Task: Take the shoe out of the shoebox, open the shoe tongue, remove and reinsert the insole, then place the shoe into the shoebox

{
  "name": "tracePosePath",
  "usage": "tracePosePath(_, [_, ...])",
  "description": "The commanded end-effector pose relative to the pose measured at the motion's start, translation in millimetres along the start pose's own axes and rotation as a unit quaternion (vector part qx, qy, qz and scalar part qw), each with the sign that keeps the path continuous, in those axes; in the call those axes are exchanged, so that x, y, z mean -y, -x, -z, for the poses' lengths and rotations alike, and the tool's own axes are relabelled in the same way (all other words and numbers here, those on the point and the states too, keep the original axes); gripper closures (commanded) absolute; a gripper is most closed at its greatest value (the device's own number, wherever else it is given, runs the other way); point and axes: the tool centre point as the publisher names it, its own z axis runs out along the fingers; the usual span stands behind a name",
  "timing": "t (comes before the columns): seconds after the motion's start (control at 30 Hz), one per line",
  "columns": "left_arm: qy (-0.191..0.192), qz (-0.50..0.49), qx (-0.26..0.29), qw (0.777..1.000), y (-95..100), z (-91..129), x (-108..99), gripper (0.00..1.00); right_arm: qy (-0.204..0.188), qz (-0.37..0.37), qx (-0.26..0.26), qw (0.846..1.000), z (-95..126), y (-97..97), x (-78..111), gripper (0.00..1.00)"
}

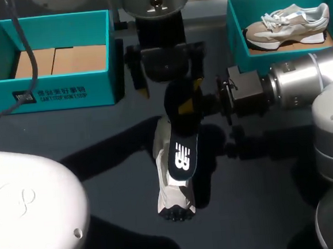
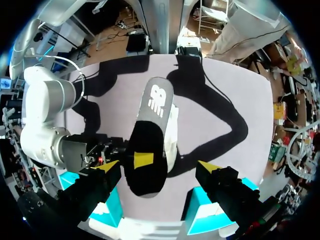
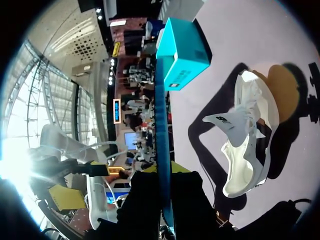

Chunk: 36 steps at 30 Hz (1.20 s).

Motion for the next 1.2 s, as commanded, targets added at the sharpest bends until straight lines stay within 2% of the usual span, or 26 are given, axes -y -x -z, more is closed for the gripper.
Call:
tracePosePath(0.03, [-0.002,-0.003,0.033,0.999,-4.0,-2,-1,0.00,-0.002,-0.001,0.001,1.000,-3,-0.3,-1.7,1.00])
tracePosePath(0.13, [0.004,-0.021,0.119,0.993,-11.0,-4,-1,0.00,-0.002,-0.001,-0.001,1.000,-3,-0.1,-2.1,1.00])
tracePosePath(0.27, [0.009,-0.030,0.271,0.962,-27.8,-7,1,0.00,-0.001,-0.002,-0.002,1.000,-3,0.1,-2.4,1.00])
tracePosePath(0.37, [0.029,-0.031,0.328,0.944,-36.3,-7,3,0.00,0.000,-0.002,-0.001,1.000,-2,-0.2,-2.6,1.00])
tracePosePath(0.47, [0.041,-0.027,0.357,0.933,-36.9,-6,3,0.00,0.000,-0.001,0.000,1.000,-1,-0.9,-2.8,1.00])
tracePosePath(0.63, [0.039,0.004,0.432,0.901,-47.4,-5,1,0.00,-0.002,-0.001,0.003,1.000,0,-2.8,-2.5,1.00])
tracePosePath(0.87, [0.029,0.015,0.473,0.880,-57.8,-10,4,0.00,-0.005,-0.004,0.002,1.000,1,-4.4,-0.1,1.00])
tracePosePath(0.97, [0.016,0.012,0.448,0.894,-60.3,-11,5,0.00,-0.006,-0.006,-0.002,1.000,1,-4.5,0.0,1.00])
tracePosePath(1.2, [0.016,0.012,0.448,0.894,-60.3,-11,5,0.00,-0.013,-0.007,-0.005,1.000,1,-5.7,-0.1,1.00])
